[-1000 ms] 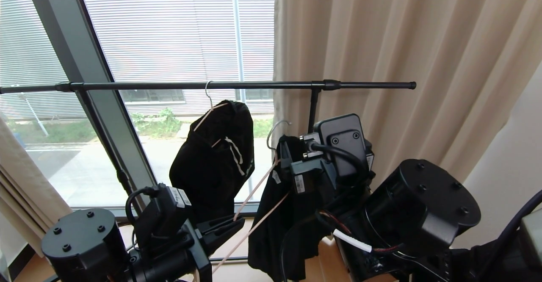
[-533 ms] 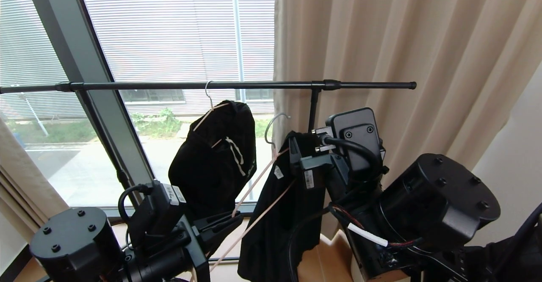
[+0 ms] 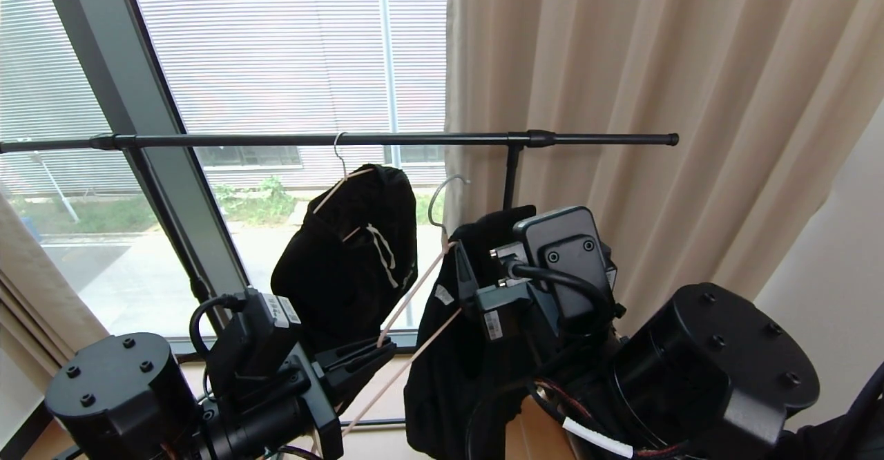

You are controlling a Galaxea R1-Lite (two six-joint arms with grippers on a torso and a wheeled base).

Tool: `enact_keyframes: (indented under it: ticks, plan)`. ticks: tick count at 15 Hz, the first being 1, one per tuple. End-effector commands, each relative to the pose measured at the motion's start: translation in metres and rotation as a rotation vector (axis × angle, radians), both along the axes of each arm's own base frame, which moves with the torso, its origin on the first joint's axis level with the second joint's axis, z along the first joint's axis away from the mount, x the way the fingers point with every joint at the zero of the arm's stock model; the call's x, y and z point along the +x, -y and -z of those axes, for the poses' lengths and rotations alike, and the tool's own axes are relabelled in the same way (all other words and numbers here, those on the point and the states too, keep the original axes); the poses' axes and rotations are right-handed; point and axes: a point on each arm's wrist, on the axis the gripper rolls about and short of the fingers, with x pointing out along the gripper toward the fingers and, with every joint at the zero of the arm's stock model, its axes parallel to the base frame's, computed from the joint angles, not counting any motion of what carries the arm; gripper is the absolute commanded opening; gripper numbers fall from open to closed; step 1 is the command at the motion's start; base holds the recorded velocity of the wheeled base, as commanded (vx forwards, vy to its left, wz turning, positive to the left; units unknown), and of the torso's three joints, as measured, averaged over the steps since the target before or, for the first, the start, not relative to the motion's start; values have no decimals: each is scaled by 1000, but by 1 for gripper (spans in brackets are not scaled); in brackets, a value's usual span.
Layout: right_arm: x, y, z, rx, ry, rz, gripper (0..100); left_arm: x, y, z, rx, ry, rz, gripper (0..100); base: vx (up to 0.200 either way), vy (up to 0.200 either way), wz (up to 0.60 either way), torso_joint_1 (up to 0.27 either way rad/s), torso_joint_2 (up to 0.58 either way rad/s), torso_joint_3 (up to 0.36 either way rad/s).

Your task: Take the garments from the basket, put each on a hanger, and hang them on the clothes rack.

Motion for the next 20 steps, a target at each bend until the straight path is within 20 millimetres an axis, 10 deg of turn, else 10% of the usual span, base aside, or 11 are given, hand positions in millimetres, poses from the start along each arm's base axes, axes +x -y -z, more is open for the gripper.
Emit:
enact_keyframes:
  ticks: [1, 7, 20]
  plan:
    - [-5, -1, 2, -10, -3, -22, 100, 0, 0, 0, -1, 1, -2, 0, 0, 0, 0, 0, 0, 0]
    - [-11, 10, -4, -33, 7, -67, 100, 3, -5, 0, -14, -18, -16, 0, 0, 0, 0, 0, 0, 0]
    - [6, 122, -85, -646, -444, -624, 100, -10, -34, 12, 15, -81, 186, 0, 0, 0, 0, 0, 0, 0]
